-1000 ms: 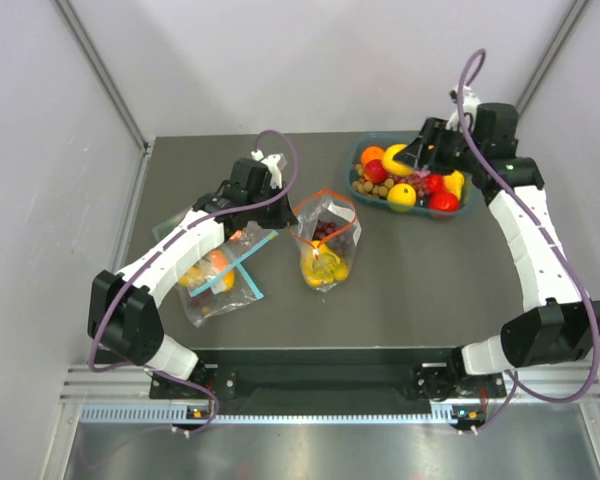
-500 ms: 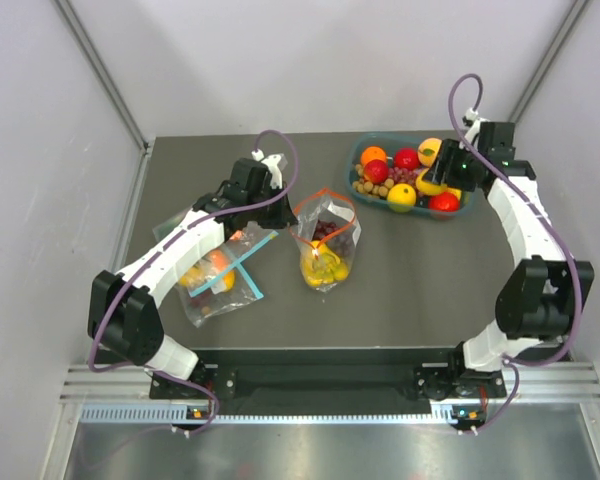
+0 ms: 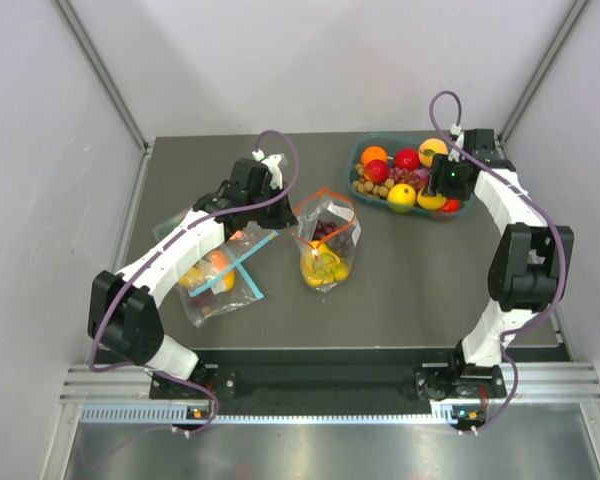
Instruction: Open the zip-top bag and remove the fake food
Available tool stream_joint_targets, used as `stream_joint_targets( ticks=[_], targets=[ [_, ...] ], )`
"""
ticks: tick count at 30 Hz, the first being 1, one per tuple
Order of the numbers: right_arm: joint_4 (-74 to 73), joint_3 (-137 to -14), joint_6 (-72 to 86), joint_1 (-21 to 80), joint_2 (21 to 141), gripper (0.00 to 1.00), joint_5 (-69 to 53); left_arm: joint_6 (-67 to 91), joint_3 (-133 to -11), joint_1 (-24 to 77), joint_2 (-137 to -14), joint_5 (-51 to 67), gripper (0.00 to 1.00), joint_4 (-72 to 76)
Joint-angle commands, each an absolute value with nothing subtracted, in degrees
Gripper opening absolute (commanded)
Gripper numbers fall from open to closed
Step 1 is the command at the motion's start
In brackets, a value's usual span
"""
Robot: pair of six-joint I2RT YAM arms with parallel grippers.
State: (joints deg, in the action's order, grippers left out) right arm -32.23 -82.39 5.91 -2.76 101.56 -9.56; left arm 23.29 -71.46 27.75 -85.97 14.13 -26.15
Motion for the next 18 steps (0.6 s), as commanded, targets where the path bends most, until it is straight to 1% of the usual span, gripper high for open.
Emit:
stream_joint_targets(
  ticks=[1, 6, 9, 12, 13, 15, 16, 18],
  targets=[
    [-29.0, -86.7, 4.1, -3.2, 102.9, 0.28, -7.8, 22.2, -73.7, 27.5, -85.7, 14.5, 0.00, -25.6],
    [-28.6, -87.5, 3.9, -3.1, 105.1, 0.30, -6.5, 22.3, -73.7, 27.5, -86.0, 14.6, 0.00, -25.4],
    [-28.4, -87.1, 4.0, -2.8, 105.8, 0.36, -6.7, 22.3, -73.9, 27.5, -86.2, 14.6, 0.00, -25.5],
    [-28.8, -86.7, 3.7, -2.2, 105.6, 0.53, -6.8, 22.3, -74.0, 27.5, -86.5, 14.6, 0.00, -25.4],
    [-28.8, -86.6, 3.6, -2.1, 105.3, 0.63, -6.9, 22.3, -74.1, 27.5, -86.5, 14.6, 0.00, -25.5],
    [-28.7, -86.4, 3.9, -2.1, 104.4, 0.72, -7.6, 22.2, -74.3, 27.5, -86.7, 14.8, 0.00, -25.4],
    [-28.8, -86.5, 4.0, -2.1, 103.9, 0.76, -8.0, 22.2, -74.4, 27.5, -86.8, 14.9, 0.00, -25.4],
    [-28.7, -86.5, 4.0, -2.0, 102.3, 0.78, -8.6, 22.2, -74.5, 27.6, -87.0, 15.0, 0.00, -25.3]
  ],
)
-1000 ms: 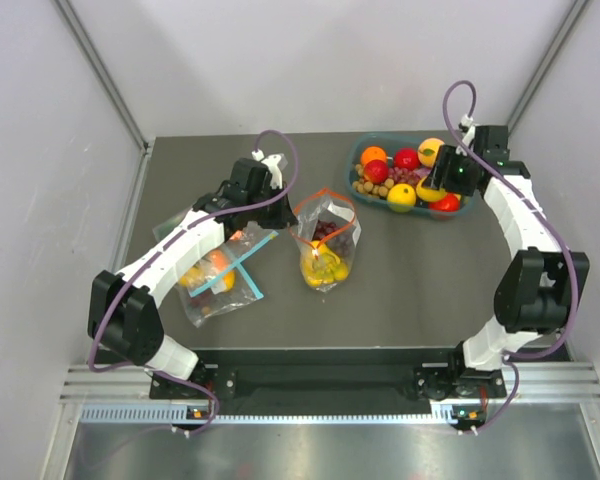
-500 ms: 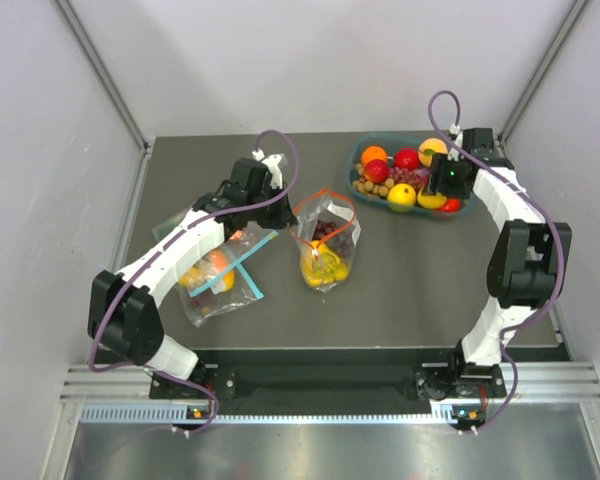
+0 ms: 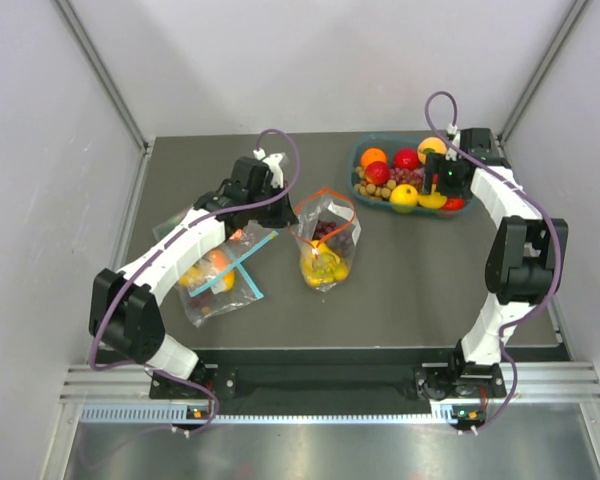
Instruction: Open the zip-top bag and remove the fake food
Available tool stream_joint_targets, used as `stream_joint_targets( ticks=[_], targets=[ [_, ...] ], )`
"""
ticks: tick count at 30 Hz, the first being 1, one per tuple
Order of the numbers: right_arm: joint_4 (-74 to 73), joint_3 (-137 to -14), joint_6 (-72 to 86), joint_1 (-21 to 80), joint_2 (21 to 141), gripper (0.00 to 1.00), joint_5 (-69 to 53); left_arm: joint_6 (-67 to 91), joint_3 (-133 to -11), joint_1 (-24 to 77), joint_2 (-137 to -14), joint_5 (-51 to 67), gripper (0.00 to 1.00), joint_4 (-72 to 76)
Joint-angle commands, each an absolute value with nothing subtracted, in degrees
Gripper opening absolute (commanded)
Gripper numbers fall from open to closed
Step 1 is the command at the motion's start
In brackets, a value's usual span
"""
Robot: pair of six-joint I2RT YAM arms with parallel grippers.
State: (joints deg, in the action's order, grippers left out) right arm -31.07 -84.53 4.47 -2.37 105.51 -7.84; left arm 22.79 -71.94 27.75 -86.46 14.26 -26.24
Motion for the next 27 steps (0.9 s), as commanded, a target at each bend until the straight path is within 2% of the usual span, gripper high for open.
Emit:
stream_joint_targets(
  ticks=[1, 4, 14, 18, 22, 27],
  targets=[
    [-28.8, -86.5, 4.2, -2.0, 101.5, 0.83, -8.7, 22.2, -74.5, 27.5, -87.1, 15.1, 0.00, -25.1],
    [-28.9, -86.4, 4.2, -2.0, 98.9, 0.88, -8.8, 22.4, -74.6, 27.5, -87.4, 15.4, 0.00, -24.7],
    [-32.6, -88.1, 2.2, -1.8, 89.0, 0.88, -4.7, 22.6, -74.5, 27.5, -87.0, 16.1, 0.00, -24.5],
    [-39.6, -95.3, -1.8, 5.3, 87.9, 0.88, 1.6, 23.2, -74.6, 27.5, -87.1, 17.2, 0.00, -23.9],
    [-43.2, -98.7, 2.4, 11.4, 87.1, 0.88, -3.6, 24.2, -75.2, 27.7, -87.1, 18.7, 0.00, -23.3],
    [-40.5, -99.3, 8.1, 21.3, 85.9, 0.86, -12.2, 24.9, -75.5, 27.9, -86.9, 19.2, 0.00, -23.3]
  ],
)
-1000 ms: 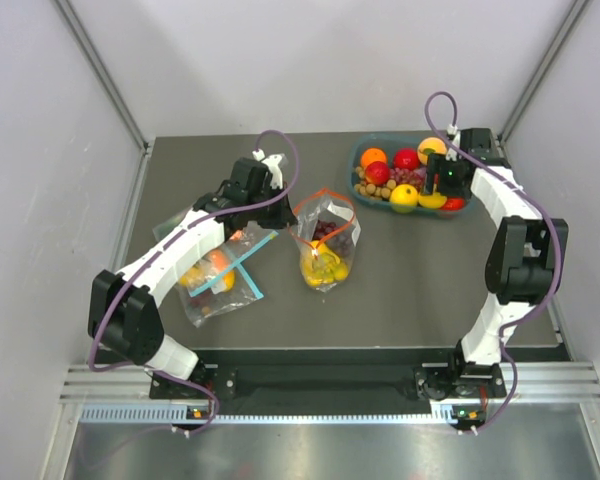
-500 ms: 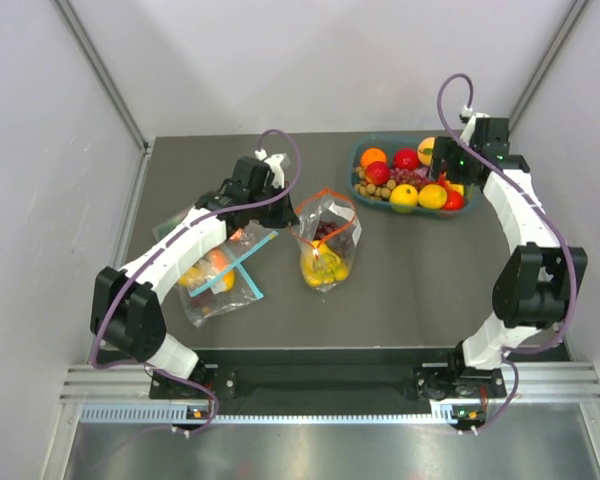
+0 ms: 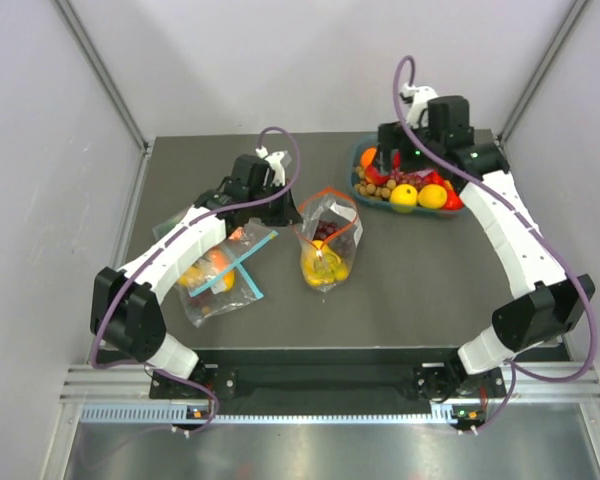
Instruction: Open the zip-top bag and remove the fake food
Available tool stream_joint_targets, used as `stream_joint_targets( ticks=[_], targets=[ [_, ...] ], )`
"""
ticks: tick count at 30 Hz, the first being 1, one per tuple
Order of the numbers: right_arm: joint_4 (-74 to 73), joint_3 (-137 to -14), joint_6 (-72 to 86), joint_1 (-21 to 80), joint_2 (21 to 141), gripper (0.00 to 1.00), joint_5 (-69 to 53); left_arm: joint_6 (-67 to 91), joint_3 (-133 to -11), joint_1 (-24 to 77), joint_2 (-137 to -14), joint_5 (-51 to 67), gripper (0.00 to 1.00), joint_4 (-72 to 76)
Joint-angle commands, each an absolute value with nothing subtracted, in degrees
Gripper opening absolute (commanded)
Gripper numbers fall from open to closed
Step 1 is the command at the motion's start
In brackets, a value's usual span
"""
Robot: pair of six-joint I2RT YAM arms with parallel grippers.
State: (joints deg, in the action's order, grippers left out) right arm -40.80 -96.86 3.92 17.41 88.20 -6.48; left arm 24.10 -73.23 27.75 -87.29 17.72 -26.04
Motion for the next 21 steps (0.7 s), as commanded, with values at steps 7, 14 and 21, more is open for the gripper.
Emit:
stream_joint_targets(
  ticks=[7, 14, 21],
  targets=[
    [-36.9, -99.0, 14.7, 31.5, 87.9, 0.77, -21.2, 25.7, -74.6, 28.8, -86.0, 19.2, 0.00, -22.5],
    [-41.0, -97.0, 11.6, 36.2, 92.9, 0.69, -20.6, 26.3, -73.0, 29.1, -83.9, 18.5, 0.00, -22.1],
    [-43.7, -93.3, 9.4, 36.7, 94.6, 0.63, -17.3, 26.2, -71.5, 29.2, -82.3, 17.4, 0.00, -22.1]
  ],
)
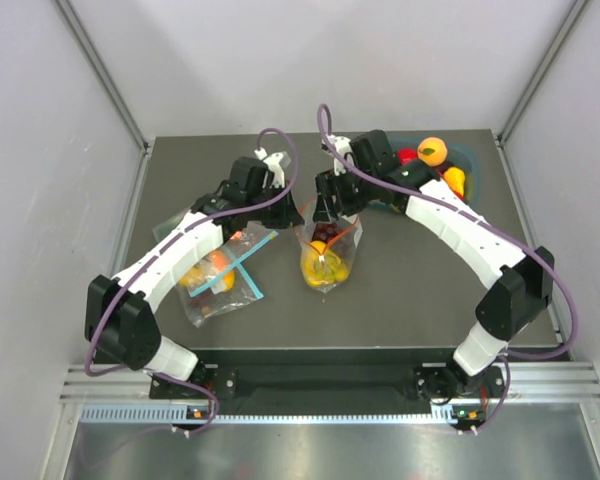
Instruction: Open the zip-top bag and remove the fake food
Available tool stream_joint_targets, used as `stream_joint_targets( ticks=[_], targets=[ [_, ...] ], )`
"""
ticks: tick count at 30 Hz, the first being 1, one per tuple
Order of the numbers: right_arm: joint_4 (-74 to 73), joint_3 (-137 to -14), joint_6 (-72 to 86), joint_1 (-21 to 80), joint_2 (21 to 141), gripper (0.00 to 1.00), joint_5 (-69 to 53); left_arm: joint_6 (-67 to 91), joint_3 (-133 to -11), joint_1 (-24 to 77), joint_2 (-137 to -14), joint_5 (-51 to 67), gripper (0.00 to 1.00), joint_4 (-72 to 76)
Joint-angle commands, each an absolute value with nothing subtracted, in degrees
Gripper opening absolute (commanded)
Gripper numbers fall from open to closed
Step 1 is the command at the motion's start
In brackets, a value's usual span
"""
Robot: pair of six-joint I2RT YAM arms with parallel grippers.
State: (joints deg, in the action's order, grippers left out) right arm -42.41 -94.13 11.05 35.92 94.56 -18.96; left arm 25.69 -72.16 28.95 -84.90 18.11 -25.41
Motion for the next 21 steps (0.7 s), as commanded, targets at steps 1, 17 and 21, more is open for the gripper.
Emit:
stream_joint_targets(
  ticks=[1, 17, 21],
  targets=[
    [-43.7, -92.5, 9.0, 36.7, 94.6, 0.61, -17.1, 26.1, -71.4, 29.2, -82.3, 17.4, 0.00, -22.1],
    [-33.5, -80.1, 7.6, 40.3, 97.5, 0.65, -4.3, 24.3, -72.1, 29.2, -83.3, 17.8, 0.00, -23.1],
    [-28.0, -77.3, 10.1, 40.2, 96.6, 0.70, -0.3, 23.9, -72.1, 29.2, -83.7, 18.2, 0.00, -23.3]
  ],
)
